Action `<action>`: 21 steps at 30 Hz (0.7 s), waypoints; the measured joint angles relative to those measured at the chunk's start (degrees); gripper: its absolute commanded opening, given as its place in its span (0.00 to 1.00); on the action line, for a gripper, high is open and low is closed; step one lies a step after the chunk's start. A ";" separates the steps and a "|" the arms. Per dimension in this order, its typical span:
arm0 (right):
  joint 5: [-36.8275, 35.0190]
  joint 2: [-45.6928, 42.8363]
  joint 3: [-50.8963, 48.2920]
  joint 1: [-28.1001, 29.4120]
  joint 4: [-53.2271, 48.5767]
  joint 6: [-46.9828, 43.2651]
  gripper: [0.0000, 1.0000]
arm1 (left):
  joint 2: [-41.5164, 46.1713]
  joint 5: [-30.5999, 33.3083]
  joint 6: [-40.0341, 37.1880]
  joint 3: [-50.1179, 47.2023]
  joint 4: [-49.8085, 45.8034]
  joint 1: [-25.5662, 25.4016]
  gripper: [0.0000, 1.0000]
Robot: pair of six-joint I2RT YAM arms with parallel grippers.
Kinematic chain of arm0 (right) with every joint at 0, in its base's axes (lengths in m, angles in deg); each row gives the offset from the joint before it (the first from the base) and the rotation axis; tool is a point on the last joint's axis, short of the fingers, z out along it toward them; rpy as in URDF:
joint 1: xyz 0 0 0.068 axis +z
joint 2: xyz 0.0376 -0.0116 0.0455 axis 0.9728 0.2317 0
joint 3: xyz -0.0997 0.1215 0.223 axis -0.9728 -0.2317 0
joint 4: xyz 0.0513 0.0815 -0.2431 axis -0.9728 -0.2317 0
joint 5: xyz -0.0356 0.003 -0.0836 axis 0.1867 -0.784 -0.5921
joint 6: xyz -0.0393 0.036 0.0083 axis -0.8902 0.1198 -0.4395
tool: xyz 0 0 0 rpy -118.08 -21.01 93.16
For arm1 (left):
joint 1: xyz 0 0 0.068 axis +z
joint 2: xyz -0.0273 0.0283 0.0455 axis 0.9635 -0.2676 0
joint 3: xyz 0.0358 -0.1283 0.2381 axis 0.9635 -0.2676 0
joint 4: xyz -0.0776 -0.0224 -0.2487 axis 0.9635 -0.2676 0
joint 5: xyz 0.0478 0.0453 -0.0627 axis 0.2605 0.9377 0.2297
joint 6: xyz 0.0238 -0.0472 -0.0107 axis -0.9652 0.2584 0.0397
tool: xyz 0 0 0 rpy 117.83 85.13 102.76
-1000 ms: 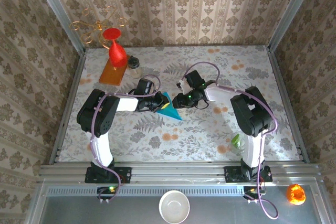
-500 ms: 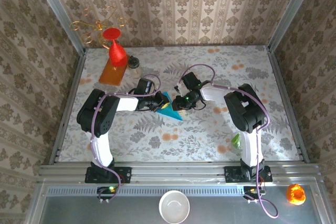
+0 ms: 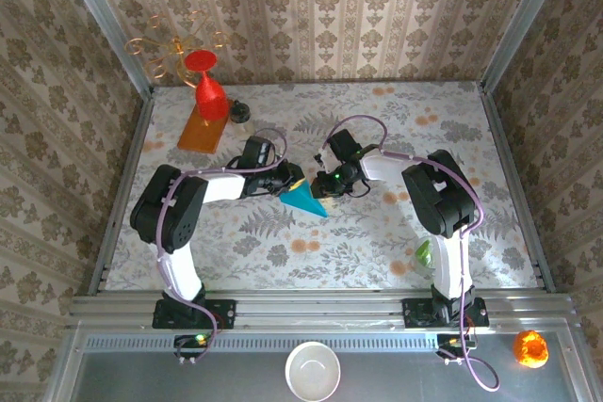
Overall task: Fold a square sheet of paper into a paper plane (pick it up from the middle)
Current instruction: Fourth fold the wing at the center of the table.
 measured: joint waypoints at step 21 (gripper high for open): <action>0.00 0.00 -0.31 -0.11 0.52 0.02 0.20 | -2.54 0.02 -0.46 0.22 -0.76 -0.48 0.19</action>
